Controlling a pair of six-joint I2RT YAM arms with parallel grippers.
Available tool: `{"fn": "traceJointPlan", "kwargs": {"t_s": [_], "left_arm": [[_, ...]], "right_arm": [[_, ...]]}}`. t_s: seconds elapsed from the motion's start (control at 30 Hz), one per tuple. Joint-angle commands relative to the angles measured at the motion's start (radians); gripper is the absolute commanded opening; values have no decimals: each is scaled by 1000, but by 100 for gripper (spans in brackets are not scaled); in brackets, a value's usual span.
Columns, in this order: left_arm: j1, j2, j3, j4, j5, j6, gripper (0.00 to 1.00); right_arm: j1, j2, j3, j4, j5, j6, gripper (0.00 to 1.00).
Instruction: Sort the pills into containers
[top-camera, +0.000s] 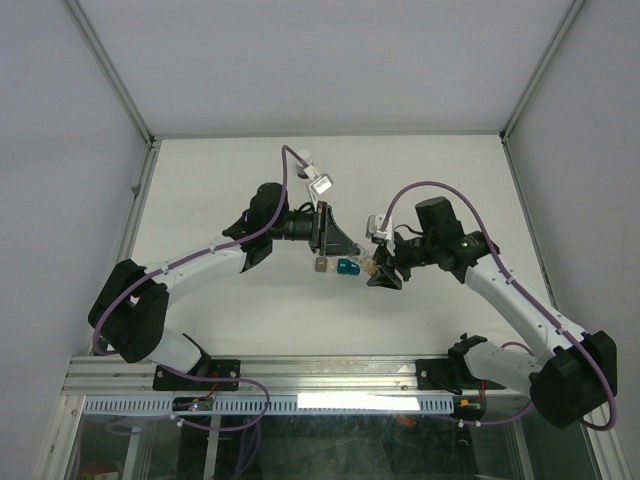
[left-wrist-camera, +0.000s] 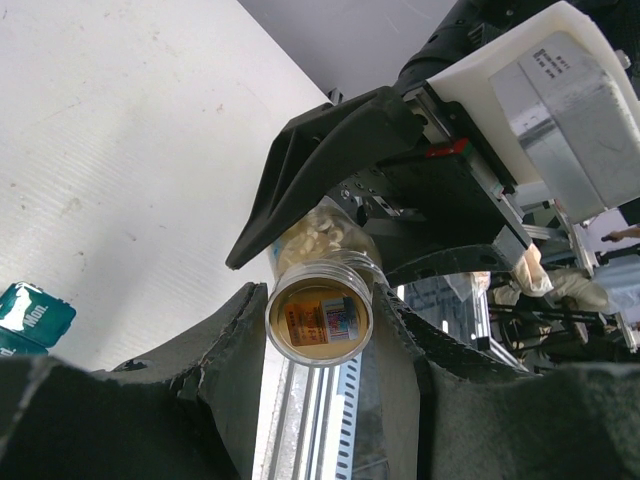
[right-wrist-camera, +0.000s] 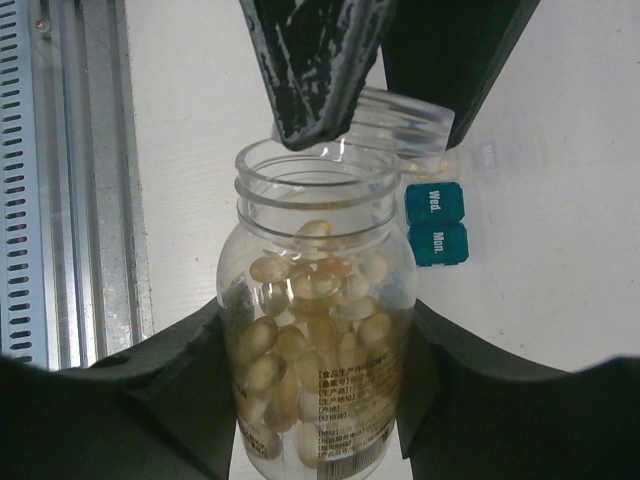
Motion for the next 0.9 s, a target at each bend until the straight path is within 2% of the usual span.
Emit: {"fn": "traceJointPlan", "kwargs": {"t_s": [0.0, 0.37, 0.87], "left_arm": [[-16, -10, 43, 28, 23, 17, 33], [-35, -30, 36, 16, 10, 28, 33], [-106, -45, 103, -229, -192, 177, 32]], "right_arm": [[10, 2, 61, 37, -6, 0, 0], [15, 21, 72, 34, 26, 18, 0], [17, 58, 94, 31, 63, 65, 0]]}}
